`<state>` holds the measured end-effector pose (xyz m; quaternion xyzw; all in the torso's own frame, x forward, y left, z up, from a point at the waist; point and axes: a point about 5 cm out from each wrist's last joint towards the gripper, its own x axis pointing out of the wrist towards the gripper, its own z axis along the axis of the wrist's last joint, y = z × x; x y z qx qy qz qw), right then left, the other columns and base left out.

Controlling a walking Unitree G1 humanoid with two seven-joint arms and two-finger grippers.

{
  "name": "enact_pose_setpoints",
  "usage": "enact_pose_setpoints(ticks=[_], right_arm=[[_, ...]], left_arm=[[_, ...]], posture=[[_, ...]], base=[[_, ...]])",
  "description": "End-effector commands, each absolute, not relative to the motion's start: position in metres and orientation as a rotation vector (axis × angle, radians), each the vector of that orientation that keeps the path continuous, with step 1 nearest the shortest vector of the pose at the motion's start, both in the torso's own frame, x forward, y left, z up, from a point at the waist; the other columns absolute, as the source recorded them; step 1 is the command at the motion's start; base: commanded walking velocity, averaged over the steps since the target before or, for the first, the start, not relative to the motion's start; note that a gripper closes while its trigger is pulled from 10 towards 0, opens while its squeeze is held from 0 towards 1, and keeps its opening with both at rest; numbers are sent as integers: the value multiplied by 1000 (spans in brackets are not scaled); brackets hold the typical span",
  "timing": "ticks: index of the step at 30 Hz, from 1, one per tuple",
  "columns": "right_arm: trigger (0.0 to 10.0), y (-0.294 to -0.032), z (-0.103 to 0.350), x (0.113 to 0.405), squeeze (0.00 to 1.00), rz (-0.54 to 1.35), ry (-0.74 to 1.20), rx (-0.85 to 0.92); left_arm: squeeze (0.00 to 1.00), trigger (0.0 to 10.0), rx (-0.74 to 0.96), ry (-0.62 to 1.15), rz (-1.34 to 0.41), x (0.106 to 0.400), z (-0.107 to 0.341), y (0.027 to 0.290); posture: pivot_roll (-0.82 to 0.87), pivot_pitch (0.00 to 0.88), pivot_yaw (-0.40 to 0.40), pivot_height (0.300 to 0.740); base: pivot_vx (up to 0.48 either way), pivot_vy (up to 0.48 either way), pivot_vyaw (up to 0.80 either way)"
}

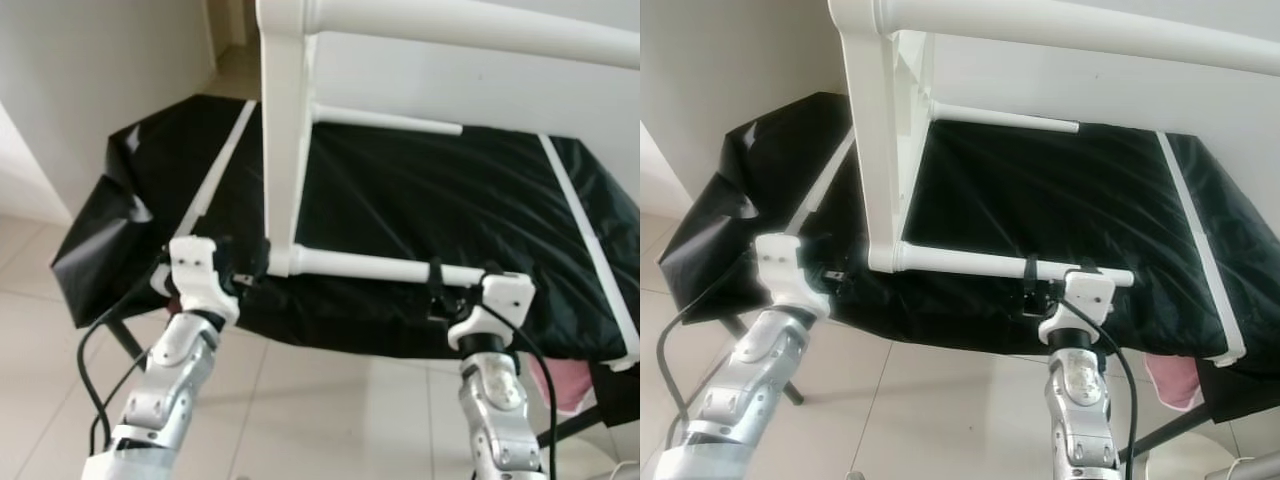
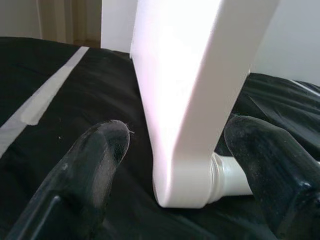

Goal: Building children table

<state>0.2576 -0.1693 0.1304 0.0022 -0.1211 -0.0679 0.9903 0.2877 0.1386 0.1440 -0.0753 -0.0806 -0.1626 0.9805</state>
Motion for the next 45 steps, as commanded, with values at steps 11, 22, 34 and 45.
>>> enact_pose_setpoints(ticks=[11, 22, 34, 45], right_arm=[[10000, -181, 130, 267, 0, -148, -228, -91], [10000, -182, 130, 269, 0, -137, -225, -102], [10000, -178, 130, 275, 0, -130, -231, -85], [10000, -178, 132, 279, 0, -147, -243, -73]], left_arm=[[0, 10000, 5, -164, -349, 291, 138, 139], [0, 10000, 91, -172, -357, 294, 135, 142], [0, 10000, 231, -184, -371, 304, 132, 125], [0, 10000, 247, -173, -354, 323, 140, 105]], posture=[[21, 0, -43, 740], [25, 0, -48, 740], [34, 0, -49, 740], [23, 0, -35, 740]], base=[[0, 0, 0], [0, 0, 0], [0, 0, 0], [0, 0, 0]])
